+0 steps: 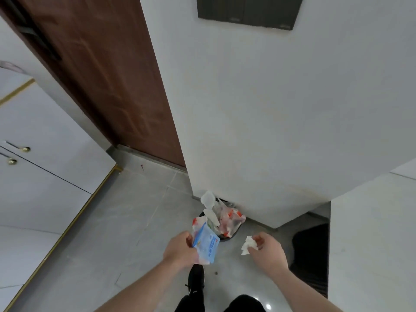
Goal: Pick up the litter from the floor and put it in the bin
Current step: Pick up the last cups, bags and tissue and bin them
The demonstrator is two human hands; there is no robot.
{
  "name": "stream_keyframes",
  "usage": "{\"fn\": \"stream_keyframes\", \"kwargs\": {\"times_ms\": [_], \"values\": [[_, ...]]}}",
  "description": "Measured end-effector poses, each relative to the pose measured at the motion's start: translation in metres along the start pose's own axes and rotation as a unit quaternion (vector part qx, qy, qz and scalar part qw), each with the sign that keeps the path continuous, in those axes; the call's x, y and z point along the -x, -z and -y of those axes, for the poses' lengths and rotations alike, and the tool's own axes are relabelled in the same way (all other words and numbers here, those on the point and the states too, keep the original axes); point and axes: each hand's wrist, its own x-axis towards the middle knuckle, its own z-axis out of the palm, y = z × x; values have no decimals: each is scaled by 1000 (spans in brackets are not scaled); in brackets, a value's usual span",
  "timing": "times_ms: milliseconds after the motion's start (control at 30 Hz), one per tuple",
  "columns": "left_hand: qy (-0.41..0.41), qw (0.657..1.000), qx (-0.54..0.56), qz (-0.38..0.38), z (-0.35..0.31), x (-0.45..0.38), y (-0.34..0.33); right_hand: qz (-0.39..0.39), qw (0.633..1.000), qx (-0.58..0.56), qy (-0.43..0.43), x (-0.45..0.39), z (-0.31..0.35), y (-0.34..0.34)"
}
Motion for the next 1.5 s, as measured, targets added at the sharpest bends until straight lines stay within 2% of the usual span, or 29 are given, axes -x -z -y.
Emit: {"fn": "stream_keyframes", "kwargs": {"times_ms": [233, 433, 567, 733, 900, 1000, 1200, 1367, 1500], "values": [[-8, 999, -22, 27, -14, -119, -22, 3, 998, -14, -53, -91, 4, -53], [-10, 998, -4, 68, -2, -204, -79, 11, 996, -24, -89, -168, -15, -104], [-14, 996, 18, 84, 15, -260, -125, 7, 996, -27, -81, -218, -34, -140], [-27, 994, 48, 97, 20, -304, -160, 7, 995, -11, -99, -260, -59, -176], [-24, 993, 79, 89, 12, -338, -168, -16, 993, 7, -117, -291, -66, -190], [-5, 990, 86, 109, 10, -355, -167, -2, 993, 23, -116, -308, -60, -197], [6, 995, -26, 94, 15, -370, -164, 49, 994, 44, -86, -315, -55, -207], [-15, 990, -89, 110, 26, -367, -171, 83, 989, 59, -103, -314, -77, -219], [-48, 988, -116, 93, 34, -358, -179, 101, 986, 40, -125, -308, -98, -230]]}}
